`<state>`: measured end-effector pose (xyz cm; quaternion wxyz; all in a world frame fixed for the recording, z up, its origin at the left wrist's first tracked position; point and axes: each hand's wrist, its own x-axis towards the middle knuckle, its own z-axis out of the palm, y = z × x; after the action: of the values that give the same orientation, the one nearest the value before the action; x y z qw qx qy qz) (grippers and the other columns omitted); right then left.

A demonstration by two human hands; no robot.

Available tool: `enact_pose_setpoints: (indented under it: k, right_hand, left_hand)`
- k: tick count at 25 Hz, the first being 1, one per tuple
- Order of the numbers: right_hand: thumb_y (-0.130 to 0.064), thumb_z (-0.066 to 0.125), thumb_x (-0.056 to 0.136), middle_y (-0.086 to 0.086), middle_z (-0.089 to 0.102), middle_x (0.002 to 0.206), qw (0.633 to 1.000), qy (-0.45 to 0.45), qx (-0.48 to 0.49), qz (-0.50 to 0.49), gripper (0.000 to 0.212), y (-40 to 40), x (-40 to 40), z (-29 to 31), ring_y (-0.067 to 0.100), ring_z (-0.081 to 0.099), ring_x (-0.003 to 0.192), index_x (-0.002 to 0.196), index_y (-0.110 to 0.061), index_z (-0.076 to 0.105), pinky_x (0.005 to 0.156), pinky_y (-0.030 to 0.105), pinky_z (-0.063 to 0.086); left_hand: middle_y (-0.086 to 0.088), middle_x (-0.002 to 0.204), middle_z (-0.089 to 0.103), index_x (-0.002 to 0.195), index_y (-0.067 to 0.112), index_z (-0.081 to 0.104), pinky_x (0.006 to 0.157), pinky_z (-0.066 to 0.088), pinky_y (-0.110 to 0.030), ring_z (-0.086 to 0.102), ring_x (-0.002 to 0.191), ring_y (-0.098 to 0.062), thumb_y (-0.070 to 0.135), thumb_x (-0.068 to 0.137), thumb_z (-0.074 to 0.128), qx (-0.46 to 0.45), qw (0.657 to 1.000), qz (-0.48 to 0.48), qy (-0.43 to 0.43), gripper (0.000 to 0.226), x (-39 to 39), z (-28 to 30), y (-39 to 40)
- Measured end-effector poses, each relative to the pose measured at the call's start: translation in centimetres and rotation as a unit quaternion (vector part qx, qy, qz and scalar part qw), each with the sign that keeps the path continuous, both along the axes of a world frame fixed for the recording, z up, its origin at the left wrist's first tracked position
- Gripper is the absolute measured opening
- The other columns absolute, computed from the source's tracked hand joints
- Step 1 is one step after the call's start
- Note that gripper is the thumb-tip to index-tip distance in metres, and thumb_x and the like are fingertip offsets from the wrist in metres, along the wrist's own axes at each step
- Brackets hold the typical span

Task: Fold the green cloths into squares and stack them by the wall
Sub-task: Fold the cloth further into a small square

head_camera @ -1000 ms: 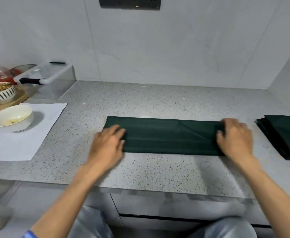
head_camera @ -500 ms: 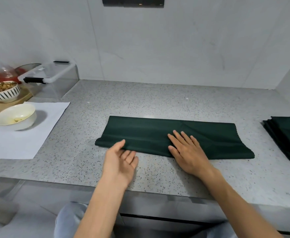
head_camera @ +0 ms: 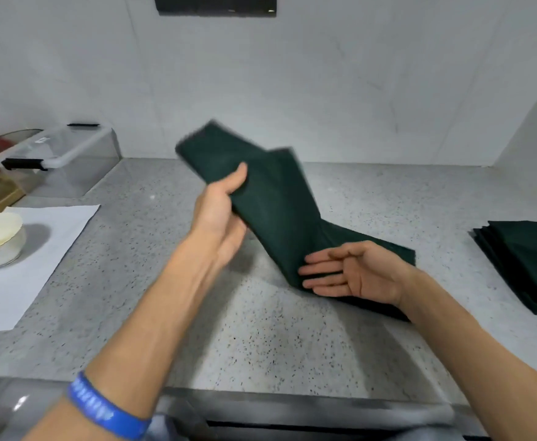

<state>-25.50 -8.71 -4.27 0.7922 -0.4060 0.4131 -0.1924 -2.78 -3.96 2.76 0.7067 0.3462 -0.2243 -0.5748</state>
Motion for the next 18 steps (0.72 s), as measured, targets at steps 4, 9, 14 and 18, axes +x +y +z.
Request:
enact_pose_setpoints:
  k: [4, 9, 14, 18]
  right_hand:
    - [-0.066, 0.023, 0.096, 0.03, 0.052, 0.137, 0.97, -0.234, 0.043, -0.044, 0.084, -5.9, 3.1, 0.4, 0.047, 0.055, 0.122, 0.138, 0.003, 0.047, 0.093, 0.054, 0.052]
    - [-0.024, 0.051, 0.087, 0.014, 0.072, 0.09, 0.947, -0.289, -0.132, -0.048, 0.028, -9.3, 5.4, 9.5, 0.028, 0.068, 0.083, 0.091, -0.006, 0.072, 0.073, 0.036, 0.058]
    - [-0.01, 0.047, 0.087, 0.014, 0.073, 0.101, 0.977, -0.107, -0.113, -0.149, 0.035, -11.6, 4.3, 12.4, 0.03, 0.07, 0.089, 0.114, -0.003, 0.067, 0.082, 0.039, 0.059]
    - [0.0, 0.047, 0.088, 0.015, 0.073, 0.091, 0.978, 0.057, -0.06, -0.193, 0.036, -10.5, 3.8, 2.9, 0.026, 0.072, 0.068, 0.12, 0.003, 0.062, 0.053, 0.033, 0.059]
  left_hand:
    - [-0.007, 0.126, 0.067, 0.126, 0.011, 0.063, 0.102, 0.048, -0.038, 0.063, 0.119, -0.022, 0.015, 0.09, 0.061, -0.153, 0.946, -0.194, -0.209, 0.037, -1.9, 5.7, 0.3]
    - [0.009, 0.128, 0.065, 0.125, 0.011, 0.066, 0.1, 0.045, -0.02, 0.057, 0.123, -0.003, 0.006, 0.097, 0.054, -0.318, 0.703, -0.337, -0.54, 0.031, -1.0, 7.3, 0.4]
    - [0.011, 0.143, 0.054, 0.13, 0.021, 0.063, 0.115, 0.033, -0.033, 0.037, 0.142, -0.009, -0.002, 0.093, 0.057, -0.371, 0.617, -0.228, -0.656, 0.044, 2.0, 3.4, 1.0]
    - [0.027, 0.15, 0.038, 0.138, 0.043, 0.05, 0.119, 0.023, -0.045, 0.023, 0.145, 0.002, -0.017, 0.075, 0.06, -0.273, 0.534, -0.277, -0.751, 0.088, 4.1, -5.9, 3.5]
